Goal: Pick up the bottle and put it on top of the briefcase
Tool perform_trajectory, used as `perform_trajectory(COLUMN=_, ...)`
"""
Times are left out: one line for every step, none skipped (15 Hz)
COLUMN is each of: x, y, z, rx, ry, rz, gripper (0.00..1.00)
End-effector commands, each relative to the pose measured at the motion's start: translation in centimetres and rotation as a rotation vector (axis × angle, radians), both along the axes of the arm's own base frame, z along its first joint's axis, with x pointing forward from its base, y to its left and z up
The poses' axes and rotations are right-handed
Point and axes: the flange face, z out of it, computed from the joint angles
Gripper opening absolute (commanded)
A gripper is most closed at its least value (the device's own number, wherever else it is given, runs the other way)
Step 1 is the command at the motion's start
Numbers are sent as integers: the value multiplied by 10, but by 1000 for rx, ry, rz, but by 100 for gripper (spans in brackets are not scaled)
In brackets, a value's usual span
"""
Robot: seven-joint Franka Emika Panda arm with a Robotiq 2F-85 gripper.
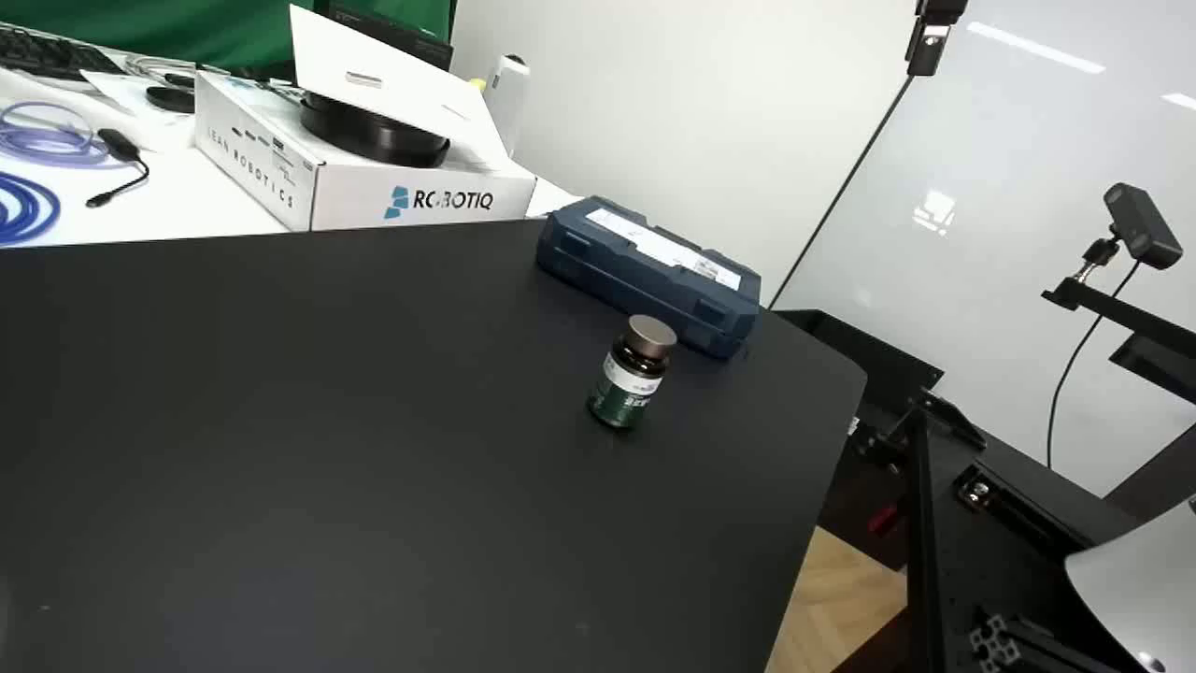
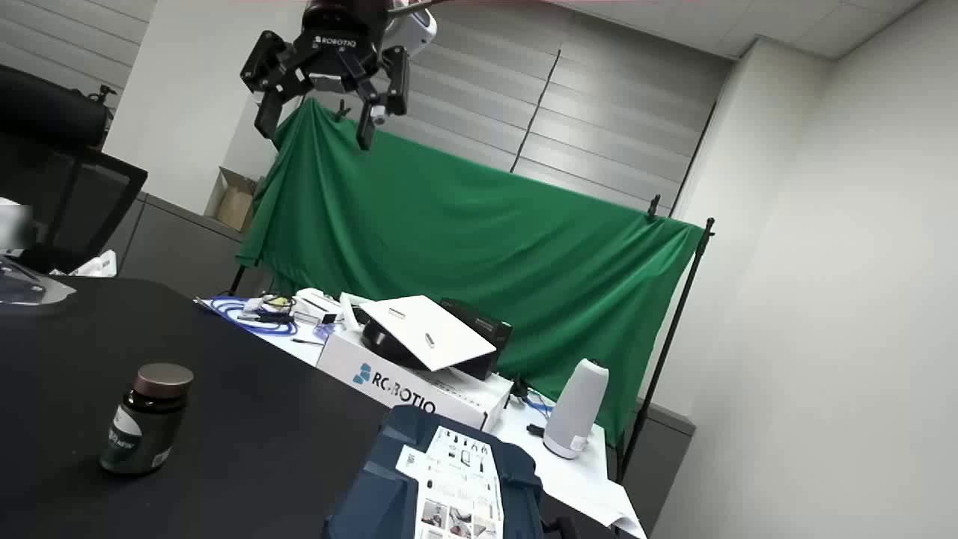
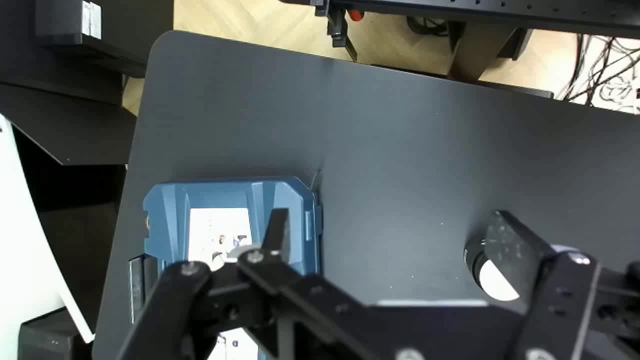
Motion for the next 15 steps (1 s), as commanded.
perform_trajectory(x=0, y=0, z=0, rx=0, ry=0, rz=0, gripper=100)
perform_trajectory(x=0, y=0, z=0, rx=0, ry=-1, rz=0, gripper=100)
perform_trajectory(x=0, y=0, z=0, rx=0, ry=-2, rz=1, gripper=100)
perform_trajectory(x=0, y=0, z=0, rx=0, ry=-2, rz=1, gripper=100)
perform_trajectory(x=0, y=0, z=0, rx=0, ry=-2, rz=1, gripper=100)
perform_trajectory(x=0, y=0, z=0, rx=0, ry=-2, rz=1, gripper=100)
perform_trajectory(x=3, y=0, z=1, rx=-4, ry=-23, rz=-16, gripper=100)
perform_trajectory(x=10, y=0, z=0, rx=-8, ry=-79, rz=-35, gripper=100)
perform_trajectory(x=16, y=2, z=0, rx=6, ry=-106, rz=-27, gripper=100)
perform_trajectory(x=25, y=5, z=-2, rx=17, ry=-152, rz=-29, gripper=100)
perform_trajectory(x=33, y=8, z=-4, rx=28, ry=-186, rz=-35, gripper=100)
perform_trajectory(x=42, y=13, z=-9, rx=40, ry=-217, rz=-41, gripper=100)
perform_trajectory(x=49, y=19, z=-14, rx=62, ry=-235, rz=-38, gripper=100)
perform_trajectory(x=55, y=27, z=-21, rx=86, ry=-243, rz=-34, gripper=100)
perform_trajectory(x=59, y=35, z=-28, rx=107, ry=-249, rz=-25, gripper=100)
